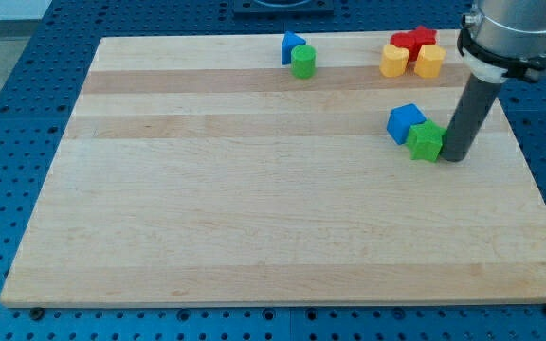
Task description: Move green star along with blue cube towards top center
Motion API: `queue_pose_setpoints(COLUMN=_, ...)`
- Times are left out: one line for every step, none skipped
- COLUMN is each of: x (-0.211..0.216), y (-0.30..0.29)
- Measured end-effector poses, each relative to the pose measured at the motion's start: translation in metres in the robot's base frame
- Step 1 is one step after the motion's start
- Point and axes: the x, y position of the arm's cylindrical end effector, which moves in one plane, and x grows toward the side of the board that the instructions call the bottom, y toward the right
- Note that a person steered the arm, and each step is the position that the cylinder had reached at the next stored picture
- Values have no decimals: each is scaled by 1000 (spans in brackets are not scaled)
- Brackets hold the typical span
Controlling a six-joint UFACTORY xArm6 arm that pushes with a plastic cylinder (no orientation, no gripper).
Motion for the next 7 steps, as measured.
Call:
queue_pose_setpoints(x=-14, y=-9)
queue_pose_setpoints(x=-28, y=-25)
queue_pose_setpoints(x=-43, y=-44)
queue_pose_setpoints(x=-54, y=-67)
queue_pose_setpoints(x=-56, y=-90)
queue_pose_setpoints(x=-60, y=-115)
queue_pose_setpoints(x=-69, y=-140)
